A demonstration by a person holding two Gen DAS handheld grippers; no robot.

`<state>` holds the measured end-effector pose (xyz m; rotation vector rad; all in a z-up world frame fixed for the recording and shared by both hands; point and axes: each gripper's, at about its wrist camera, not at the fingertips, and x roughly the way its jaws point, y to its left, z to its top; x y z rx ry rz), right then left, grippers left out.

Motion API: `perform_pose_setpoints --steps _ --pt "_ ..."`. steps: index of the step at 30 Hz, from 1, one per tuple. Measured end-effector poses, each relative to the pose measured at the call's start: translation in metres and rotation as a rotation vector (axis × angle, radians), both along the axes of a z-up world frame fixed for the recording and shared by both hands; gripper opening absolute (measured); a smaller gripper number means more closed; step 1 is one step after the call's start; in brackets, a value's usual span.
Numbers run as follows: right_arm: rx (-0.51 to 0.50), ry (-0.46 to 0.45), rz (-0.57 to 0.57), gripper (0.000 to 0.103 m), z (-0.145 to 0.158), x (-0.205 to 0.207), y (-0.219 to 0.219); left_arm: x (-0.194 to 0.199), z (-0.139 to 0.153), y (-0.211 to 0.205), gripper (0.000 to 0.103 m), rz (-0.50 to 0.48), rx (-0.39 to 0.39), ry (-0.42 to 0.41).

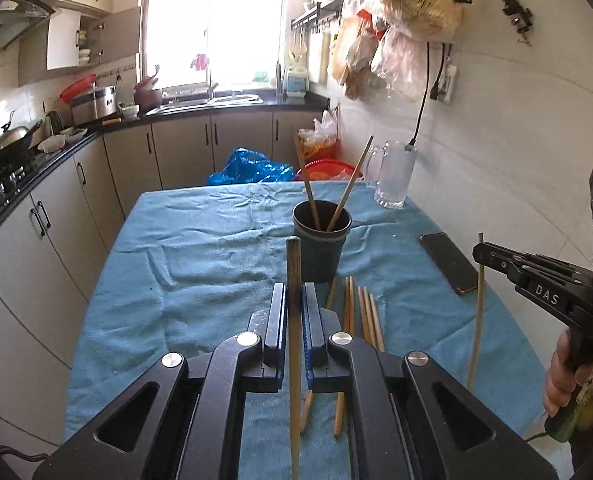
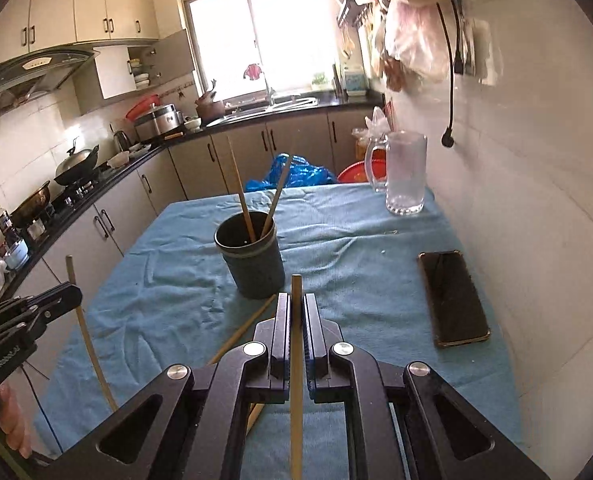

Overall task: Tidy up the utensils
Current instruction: 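Lift both held chopsticks and carry them over the black holder cup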

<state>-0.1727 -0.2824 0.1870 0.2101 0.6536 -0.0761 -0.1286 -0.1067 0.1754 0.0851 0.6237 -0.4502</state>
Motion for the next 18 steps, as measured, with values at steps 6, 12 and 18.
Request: perform_pose_setpoints --steps 6,12,18 --pt "0.005 -0.039 0.001 0.006 0.015 -0.019 0.003 -0.023 0.011 0.009 0.007 0.002 -0.019 -0.028" --pt "0.008 -0.081 0.0 0.006 0.03 -0.036 0.003 -0.035 0.025 0.013 0.007 0.004 -0.054 -0.067" --pt "0.01 -0.119 -0.004 0.006 0.041 -0.042 0.002 -0.035 0.035 0.007 0.007 -0.004 -0.071 -0.089"
